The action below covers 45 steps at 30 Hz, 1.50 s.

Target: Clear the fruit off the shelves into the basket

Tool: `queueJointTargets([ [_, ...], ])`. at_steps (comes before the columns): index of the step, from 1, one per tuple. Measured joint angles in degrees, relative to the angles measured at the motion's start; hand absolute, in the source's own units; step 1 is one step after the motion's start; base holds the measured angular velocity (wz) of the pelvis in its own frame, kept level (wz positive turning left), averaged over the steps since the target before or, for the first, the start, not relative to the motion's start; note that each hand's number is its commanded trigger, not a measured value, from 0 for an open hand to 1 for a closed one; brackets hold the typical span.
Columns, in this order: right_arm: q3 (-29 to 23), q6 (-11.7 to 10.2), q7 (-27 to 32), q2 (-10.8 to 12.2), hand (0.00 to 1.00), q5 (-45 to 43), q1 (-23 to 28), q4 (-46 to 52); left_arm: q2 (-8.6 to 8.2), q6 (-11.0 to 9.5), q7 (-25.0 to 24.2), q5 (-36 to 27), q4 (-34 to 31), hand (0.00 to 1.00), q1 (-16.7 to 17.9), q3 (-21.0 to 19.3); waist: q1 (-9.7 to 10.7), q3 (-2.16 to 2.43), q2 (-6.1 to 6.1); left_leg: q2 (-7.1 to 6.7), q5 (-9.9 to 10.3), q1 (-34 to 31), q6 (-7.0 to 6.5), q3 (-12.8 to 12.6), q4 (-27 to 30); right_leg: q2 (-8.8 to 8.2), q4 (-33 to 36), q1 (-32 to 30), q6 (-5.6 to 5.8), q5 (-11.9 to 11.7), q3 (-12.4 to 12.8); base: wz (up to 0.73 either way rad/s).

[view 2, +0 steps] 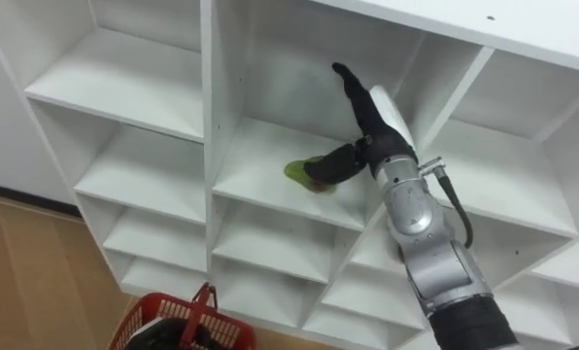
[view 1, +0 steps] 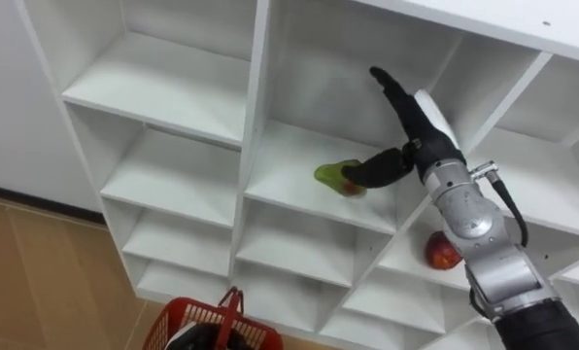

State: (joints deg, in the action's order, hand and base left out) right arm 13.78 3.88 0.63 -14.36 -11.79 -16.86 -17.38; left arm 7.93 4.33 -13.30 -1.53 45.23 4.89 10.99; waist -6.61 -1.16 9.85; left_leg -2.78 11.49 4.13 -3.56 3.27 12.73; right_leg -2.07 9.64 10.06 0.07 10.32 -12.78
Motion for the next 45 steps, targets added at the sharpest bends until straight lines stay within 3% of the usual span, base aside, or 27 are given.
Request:
queueJointTargets([
  [7,0.9,1.3,-1.0,0.2,0.00,-0.6,0.0,-0.9,0.12,0.5,-1.5,0.1,-0.1,1.00,-0.2,-0.1,-0.9,-0.43,0.94,0.02,0.0,-0.9,0.11,0.7,0.9,0.12,0.0,-0.1,0.01,0.0,-1.1,0.08],
  [11,1.0,2.3,-1.1,1.2,0.00,0.3,-0.6,-3.6,0.48,0.8,-2.4,0.1,-1.2,1.00,-0.2,0.0,-2.0,-0.29,1.54,-0.05,0.0,-1.7,0.10,0.8,1.8,0.00,0.0,-0.6,0.01,0.0,-1.7,0.00],
  [17,3.1,2.5,-1.1,1.8,0.00,0.3,-2.4,-9.1,0.51,0.8,-3.2,0.4,-2.5,1.00,-0.3,0.5,-3.3,-0.33,1.49,-0.14,0.1,-3.0,0.14,1.2,2.7,-0.02,0.0,-1.4,0.01,0.0,-2.3,0.03],
  [27,5.4,2.4,3.6,1.9,0.00,0.7,-2.2,-13.4,0.47,1.6,-3.7,2.5,-5.3,1.00,-0.3,2.8,-3.1,-0.33,1.36,-0.37,0.3,-7.1,0.46,3.3,5.4,0.31,0.1,-3.0,0.01,0.0,-3.2,0.12],
  [30,5.3,2.4,6.7,1.9,0.00,0.4,-2.2,-13.7,0.46,1.6,-3.7,2.5,-5.2,1.00,-0.3,2.9,-3.0,-0.38,0.95,-0.71,0.3,-7.9,0.44,4.0,6.2,0.29,0.1,-3.2,0.01,0.0,-3.4,0.12],
  [38,3.5,0.4,17.1,2.2,0.00,0.2,-2.2,-15.5,0.05,1.7,-3.1,3.7,-5.8,1.00,-0.4,3.4,-2.5,0.41,-2.81,-1.00,0.1,-10.4,0.31,4.8,7.5,0.01,0.8,-5.2,0.00,0.0,-4.7,0.05],
  [45,2.4,-1.7,23.8,2.2,0.00,-0.1,-2.5,-15.6,-0.75,1.6,-2.3,3.5,-5.8,1.00,-0.7,4.1,-1.6,0.30,-3.12,-0.97,-0.6,-11.8,0.52,4.8,6.5,-0.14,1.2,-7.2,-0.02,0.0,-5.1,0.00],
])
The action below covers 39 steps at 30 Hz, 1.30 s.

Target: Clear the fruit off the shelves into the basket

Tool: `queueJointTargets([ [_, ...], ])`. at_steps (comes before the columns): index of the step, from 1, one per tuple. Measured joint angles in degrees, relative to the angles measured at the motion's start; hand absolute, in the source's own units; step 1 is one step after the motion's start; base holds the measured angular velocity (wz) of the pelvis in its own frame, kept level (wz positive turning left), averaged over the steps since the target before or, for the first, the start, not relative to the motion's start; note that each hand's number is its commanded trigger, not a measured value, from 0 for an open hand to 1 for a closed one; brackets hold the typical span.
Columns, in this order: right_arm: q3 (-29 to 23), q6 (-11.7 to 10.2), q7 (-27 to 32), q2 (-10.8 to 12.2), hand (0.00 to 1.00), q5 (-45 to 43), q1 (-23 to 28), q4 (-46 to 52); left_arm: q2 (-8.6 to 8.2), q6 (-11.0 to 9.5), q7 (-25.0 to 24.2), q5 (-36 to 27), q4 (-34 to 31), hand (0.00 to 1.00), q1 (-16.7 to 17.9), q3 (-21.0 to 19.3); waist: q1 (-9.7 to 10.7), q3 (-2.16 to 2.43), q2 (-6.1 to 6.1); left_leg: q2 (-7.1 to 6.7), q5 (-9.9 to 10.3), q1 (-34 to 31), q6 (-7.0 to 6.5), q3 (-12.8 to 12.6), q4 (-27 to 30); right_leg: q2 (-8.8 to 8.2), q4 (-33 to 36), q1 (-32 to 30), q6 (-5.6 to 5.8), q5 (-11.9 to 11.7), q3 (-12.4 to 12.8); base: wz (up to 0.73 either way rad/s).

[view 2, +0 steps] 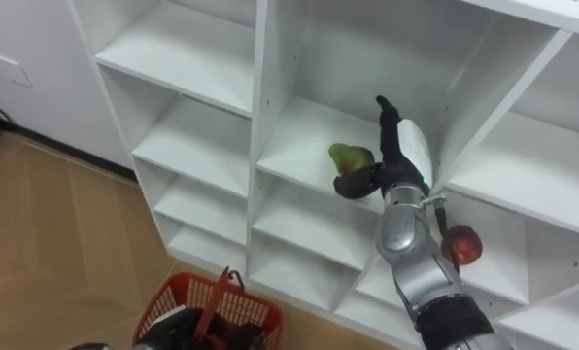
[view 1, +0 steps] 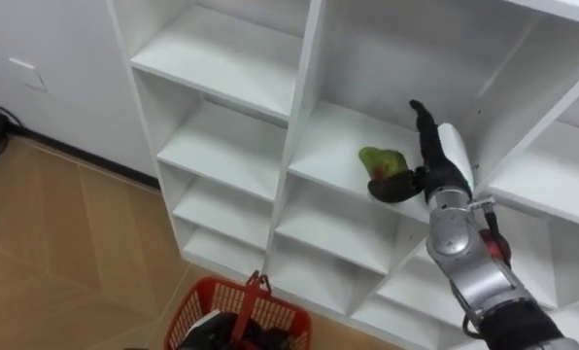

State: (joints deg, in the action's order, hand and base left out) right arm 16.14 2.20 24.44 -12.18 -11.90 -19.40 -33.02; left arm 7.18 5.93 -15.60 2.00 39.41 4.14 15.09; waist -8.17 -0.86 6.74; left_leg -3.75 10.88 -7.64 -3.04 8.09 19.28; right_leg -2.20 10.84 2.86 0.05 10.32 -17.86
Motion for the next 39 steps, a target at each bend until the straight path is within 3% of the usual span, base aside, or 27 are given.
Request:
queueJointTargets([
  [9,0.0,-2.1,2.5,0.0,0.00,-0.1,-1.4,-2.3,-0.13,-0.1,0.5,-0.1,0.0,1.00,-0.4,1.2,0.1,-0.18,0.10,-0.05,-0.1,0.2,-0.17,-0.3,-1.2,-0.53,-0.1,-0.7,0.01,0.0,-0.2,-0.01],
  [17,0.7,-4.7,2.1,0.0,0.00,1.2,-1.9,-5.7,0.10,-0.1,0.4,-0.2,0.0,1.00,-1.4,3.1,0.0,-1.07,-0.47,-0.05,-0.1,0.2,-0.22,-0.4,-1.7,-0.69,-0.1,-1.0,0.02,0.0,0.5,0.00],
  [39,0.6,-5.1,-6.1,1.0,0.00,3.0,-2.5,-9.2,0.12,-0.1,0.3,-0.1,0.0,1.00,-1.6,3.3,0.0,-0.65,-1.20,0.04,-0.3,-0.6,-0.34,-1.5,-1.9,-0.54,0.0,-1.9,0.02,0.0,0.7,-0.03],
])
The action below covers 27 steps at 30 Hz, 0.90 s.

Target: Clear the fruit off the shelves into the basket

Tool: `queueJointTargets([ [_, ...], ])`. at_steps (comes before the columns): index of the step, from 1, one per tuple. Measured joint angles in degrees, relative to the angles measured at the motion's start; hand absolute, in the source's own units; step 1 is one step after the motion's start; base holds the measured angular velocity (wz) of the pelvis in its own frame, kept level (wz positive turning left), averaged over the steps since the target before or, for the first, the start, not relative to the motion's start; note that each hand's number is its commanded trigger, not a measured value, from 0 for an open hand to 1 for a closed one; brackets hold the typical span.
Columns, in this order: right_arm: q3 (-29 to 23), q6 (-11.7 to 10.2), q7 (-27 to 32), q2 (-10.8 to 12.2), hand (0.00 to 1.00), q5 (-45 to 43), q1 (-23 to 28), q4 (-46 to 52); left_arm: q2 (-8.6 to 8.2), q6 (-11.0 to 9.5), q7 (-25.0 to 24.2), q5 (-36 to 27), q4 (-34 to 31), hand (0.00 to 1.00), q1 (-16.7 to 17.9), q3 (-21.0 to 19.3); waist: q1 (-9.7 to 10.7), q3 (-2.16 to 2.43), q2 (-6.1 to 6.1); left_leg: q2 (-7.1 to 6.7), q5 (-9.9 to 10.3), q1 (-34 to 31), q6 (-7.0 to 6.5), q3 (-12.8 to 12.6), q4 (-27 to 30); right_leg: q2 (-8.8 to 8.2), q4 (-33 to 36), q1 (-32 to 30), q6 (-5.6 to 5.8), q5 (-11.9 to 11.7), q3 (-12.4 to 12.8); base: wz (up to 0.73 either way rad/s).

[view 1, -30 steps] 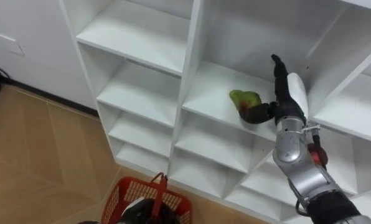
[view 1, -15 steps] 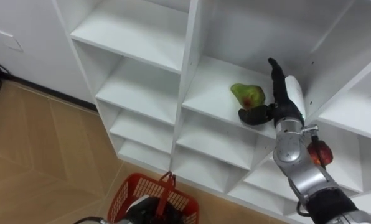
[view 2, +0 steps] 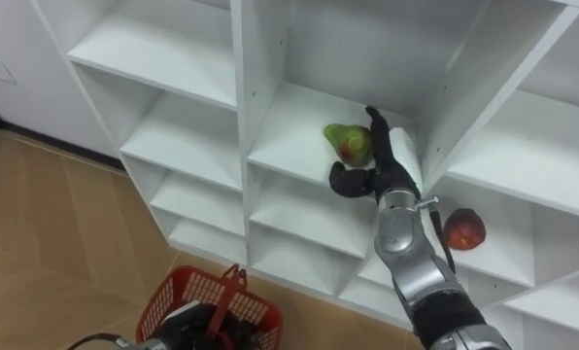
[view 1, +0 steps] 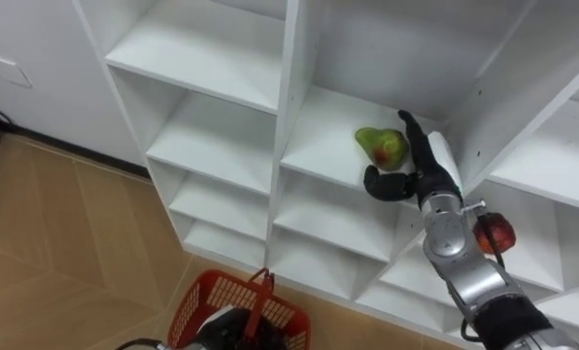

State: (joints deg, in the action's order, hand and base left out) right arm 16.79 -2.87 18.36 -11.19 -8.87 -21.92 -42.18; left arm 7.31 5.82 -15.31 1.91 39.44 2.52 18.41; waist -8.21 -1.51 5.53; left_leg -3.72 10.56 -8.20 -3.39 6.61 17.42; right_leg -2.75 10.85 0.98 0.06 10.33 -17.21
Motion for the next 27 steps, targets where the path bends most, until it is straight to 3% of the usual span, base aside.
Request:
queueJointTargets([
  [8,0.0,0.1,-1.8,-0.3,0.00,-0.2,-0.3,-0.2,0.02,0.0,0.1,0.0,0.0,1.00,0.0,0.0,0.1,0.10,0.13,0.00,0.0,-0.1,0.00,0.0,0.0,-0.01,0.0,-0.1,0.00,0.0,0.0,0.00],
  [9,0.0,0.1,-1.9,-0.3,0.06,-0.2,-0.4,-0.3,0.02,0.0,0.1,0.0,0.0,1.00,0.0,0.0,0.1,0.11,0.14,-0.01,0.0,-0.1,0.00,0.0,0.1,-0.01,0.0,-0.1,0.00,0.0,0.0,0.00],
  [11,0.0,-0.2,-2.4,-0.3,0.63,-0.1,-0.4,-1.0,0.09,0.0,0.1,0.0,0.4,1.00,0.0,0.0,0.1,0.21,0.25,0.00,0.0,-0.1,0.00,0.0,0.1,-0.05,0.0,-0.1,0.00,0.0,-0.1,0.00],
  [12,0.0,-0.2,-2.5,-0.3,0.81,-0.1,-0.5,-1.1,0.09,0.0,0.1,0.0,0.5,1.00,0.0,0.0,0.1,0.23,0.28,-0.01,0.0,-0.1,0.00,0.0,0.1,-0.03,0.0,-0.1,0.00,0.0,-0.1,0.00],
  [13,0.0,-0.3,-2.4,-0.3,0.82,-0.1,-0.6,-1.5,0.09,0.0,0.1,0.0,0.6,1.00,0.0,0.0,0.1,0.25,0.32,-0.01,0.0,-0.1,0.00,0.0,0.1,-0.04,0.0,0.0,0.00,0.0,-0.1,0.00],
  [14,0.0,-0.4,-2.2,-0.2,0.96,-0.2,-0.7,-1.9,0.06,-0.4,0.1,0.0,1.4,1.00,-0.2,0.0,0.0,0.27,0.34,-0.04,-0.1,0.0,-0.02,0.0,0.1,-0.01,0.0,0.0,0.00,0.0,-0.1,0.00],
  [15,0.0,-0.5,-2.0,-0.2,1.00,-0.2,-0.8,-2.0,0.05,-0.7,0.1,0.0,1.9,1.00,-0.4,0.0,0.0,0.27,0.35,-0.05,-0.1,0.0,-0.02,0.1,0.1,-0.01,0.0,0.0,0.00,0.0,-0.1,0.00],
  [27,-0.6,-0.9,-1.3,-0.9,1.00,0.2,-5.0,-4.6,-0.13,-1.7,1.5,-0.1,7.4,1.00,-3.2,1.0,0.2,0.25,0.34,-0.04,-0.1,0.1,-0.06,-0.2,-0.3,-0.06,0.0,0.0,0.01,0.0,-0.1,0.00],
])
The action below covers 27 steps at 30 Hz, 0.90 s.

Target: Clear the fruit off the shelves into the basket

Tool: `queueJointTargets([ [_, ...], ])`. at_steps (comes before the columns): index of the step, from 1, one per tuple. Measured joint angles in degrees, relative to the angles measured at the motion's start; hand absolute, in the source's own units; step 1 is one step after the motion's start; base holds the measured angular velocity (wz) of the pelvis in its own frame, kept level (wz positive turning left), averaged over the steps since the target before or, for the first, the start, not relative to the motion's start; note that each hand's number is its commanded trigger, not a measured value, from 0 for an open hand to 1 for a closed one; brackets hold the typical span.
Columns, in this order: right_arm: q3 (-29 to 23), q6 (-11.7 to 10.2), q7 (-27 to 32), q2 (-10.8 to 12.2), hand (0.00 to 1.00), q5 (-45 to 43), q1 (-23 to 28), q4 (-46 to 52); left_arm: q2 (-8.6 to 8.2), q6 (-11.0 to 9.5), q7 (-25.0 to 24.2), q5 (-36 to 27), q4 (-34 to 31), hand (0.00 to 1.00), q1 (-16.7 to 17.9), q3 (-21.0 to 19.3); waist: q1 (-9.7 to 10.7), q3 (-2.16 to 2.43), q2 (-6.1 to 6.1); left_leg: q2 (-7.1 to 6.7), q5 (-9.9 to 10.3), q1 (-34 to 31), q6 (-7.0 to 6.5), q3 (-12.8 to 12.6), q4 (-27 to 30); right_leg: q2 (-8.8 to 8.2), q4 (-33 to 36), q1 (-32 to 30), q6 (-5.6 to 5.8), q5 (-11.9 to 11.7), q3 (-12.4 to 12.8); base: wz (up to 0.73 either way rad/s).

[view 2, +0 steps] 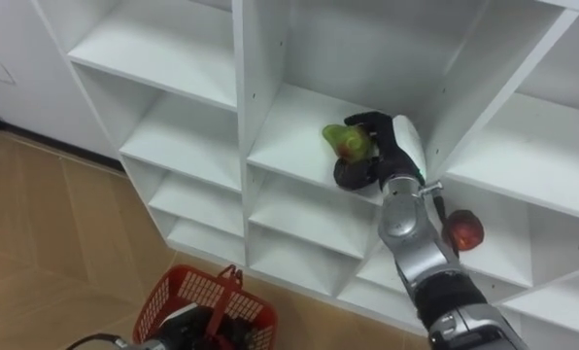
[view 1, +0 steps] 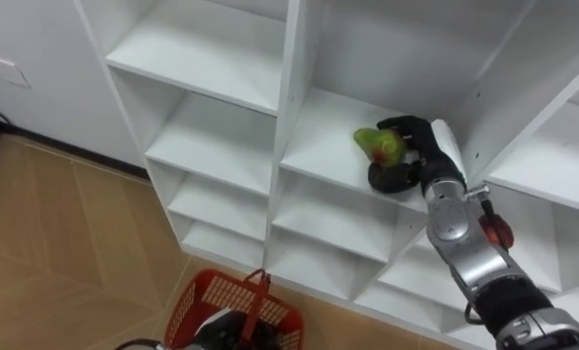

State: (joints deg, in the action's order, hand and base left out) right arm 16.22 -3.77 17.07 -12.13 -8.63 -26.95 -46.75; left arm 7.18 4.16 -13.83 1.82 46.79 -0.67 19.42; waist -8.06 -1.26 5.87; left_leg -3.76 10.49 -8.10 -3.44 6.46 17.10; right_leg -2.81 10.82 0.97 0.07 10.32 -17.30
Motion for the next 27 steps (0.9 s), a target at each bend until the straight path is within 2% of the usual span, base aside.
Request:
queueJointTargets([
  [22,0.0,-2.0,-1.0,0.0,1.00,4.2,0.0,-0.5,-0.30,-1.4,3.2,-0.1,5.3,1.00,-2.4,1.1,0.6,-0.27,-0.21,0.03,0.0,0.8,-0.03,-0.1,-1.4,-0.07,-0.1,0.0,0.02,0.0,0.0,0.00],
  [27,-0.8,-1.5,-1.7,0.5,1.00,5.5,0.2,0.7,-0.53,-1.6,3.2,0.0,5.3,1.00,-2.4,0.9,1.1,-0.26,-0.23,0.02,0.0,0.8,-0.05,0.0,-1.1,-0.08,-0.1,0.0,0.02,0.0,-0.1,0.00],
])
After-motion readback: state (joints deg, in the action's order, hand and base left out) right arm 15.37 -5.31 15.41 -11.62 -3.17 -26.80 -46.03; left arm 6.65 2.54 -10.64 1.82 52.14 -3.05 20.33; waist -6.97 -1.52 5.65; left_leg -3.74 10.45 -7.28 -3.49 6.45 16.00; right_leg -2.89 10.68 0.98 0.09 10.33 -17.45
